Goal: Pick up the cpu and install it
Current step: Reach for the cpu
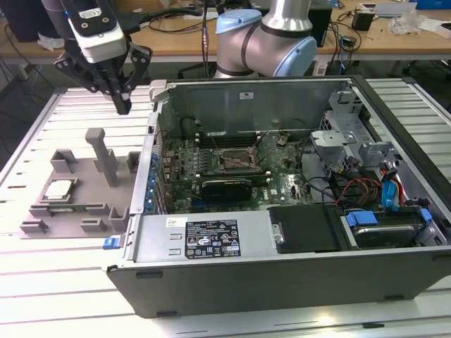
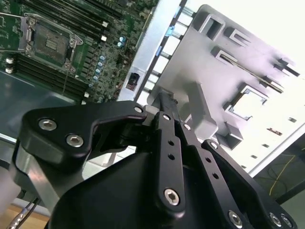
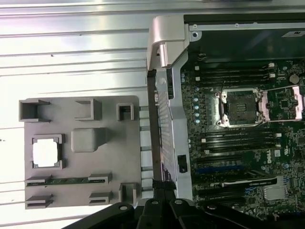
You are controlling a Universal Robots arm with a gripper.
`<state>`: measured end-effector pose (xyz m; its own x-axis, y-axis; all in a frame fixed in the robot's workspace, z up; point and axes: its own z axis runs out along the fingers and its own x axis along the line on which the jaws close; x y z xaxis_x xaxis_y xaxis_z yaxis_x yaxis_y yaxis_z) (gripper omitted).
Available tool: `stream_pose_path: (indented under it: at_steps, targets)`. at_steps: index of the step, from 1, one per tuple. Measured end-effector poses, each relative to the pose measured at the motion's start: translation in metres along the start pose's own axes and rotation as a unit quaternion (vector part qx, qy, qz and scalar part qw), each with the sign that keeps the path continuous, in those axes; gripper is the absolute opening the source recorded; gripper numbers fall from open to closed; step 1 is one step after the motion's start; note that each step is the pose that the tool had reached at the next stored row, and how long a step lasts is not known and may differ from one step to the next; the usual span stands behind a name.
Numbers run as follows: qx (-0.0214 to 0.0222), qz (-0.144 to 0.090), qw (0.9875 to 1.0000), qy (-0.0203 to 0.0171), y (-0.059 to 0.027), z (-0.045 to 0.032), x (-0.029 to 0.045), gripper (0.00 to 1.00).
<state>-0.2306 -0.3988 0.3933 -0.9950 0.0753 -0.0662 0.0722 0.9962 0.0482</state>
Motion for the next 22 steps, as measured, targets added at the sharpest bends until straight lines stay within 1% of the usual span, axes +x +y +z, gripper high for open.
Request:
stream_pose_path:
  at_steps: [8,11,12,18,19,21,22]
  targets:
    - [-0.0002,0.0,1.0,-0.0028,-0.0011,-0.001,0.0145,0.11]
    - [-0.0004,0.0,1.0,-0.0045,-0.0015,-0.0014,0.0212,0.11]
    - [-0.0004,0.0,1.0,-0.0054,-0.0018,-0.0017,0.0249,0.11]
    - [-0.0006,0.0,1.0,-0.0078,-0.0025,-0.0025,0.0349,0.11]
    - [-0.0007,0.0,1.0,-0.0086,-0.0028,-0.0027,0.0382,0.11]
    - [-0.0007,0.0,1.0,-0.0094,-0.0031,-0.0029,0.0423,0.11]
    - [-0.0008,0.0,0.9999,-0.0102,-0.0034,-0.0032,0.0465,0.11]
